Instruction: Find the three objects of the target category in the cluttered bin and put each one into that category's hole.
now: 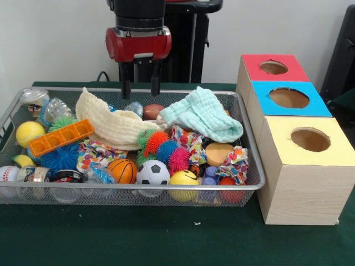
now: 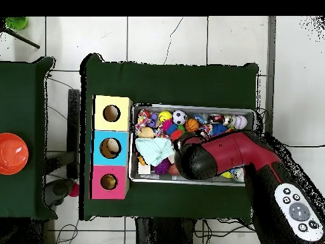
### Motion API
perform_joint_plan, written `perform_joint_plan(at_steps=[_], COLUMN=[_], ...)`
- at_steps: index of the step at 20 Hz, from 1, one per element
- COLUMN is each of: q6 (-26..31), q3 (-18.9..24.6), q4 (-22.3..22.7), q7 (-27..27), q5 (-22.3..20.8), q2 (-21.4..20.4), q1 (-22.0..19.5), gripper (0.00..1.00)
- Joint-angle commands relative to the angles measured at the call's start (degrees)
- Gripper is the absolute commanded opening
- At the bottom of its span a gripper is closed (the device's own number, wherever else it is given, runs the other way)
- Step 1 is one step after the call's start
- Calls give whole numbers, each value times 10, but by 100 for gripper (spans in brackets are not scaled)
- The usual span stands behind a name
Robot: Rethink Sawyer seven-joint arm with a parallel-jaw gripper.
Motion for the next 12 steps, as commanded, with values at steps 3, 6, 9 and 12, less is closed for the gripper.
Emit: perform_joint_plan(at_steps=[3, 6, 9, 12], q6=[-16, -20, -20, -21], q3=[-30, -27, -24, -22], q4=[-47, -45, -48, -51], q7=[-72, -75, -84, -92], q5=[-90, -99, -111, -125], q2=[55, 59, 64, 68], q1=[6, 1, -1, -2], gripper=[100, 100, 100, 100])
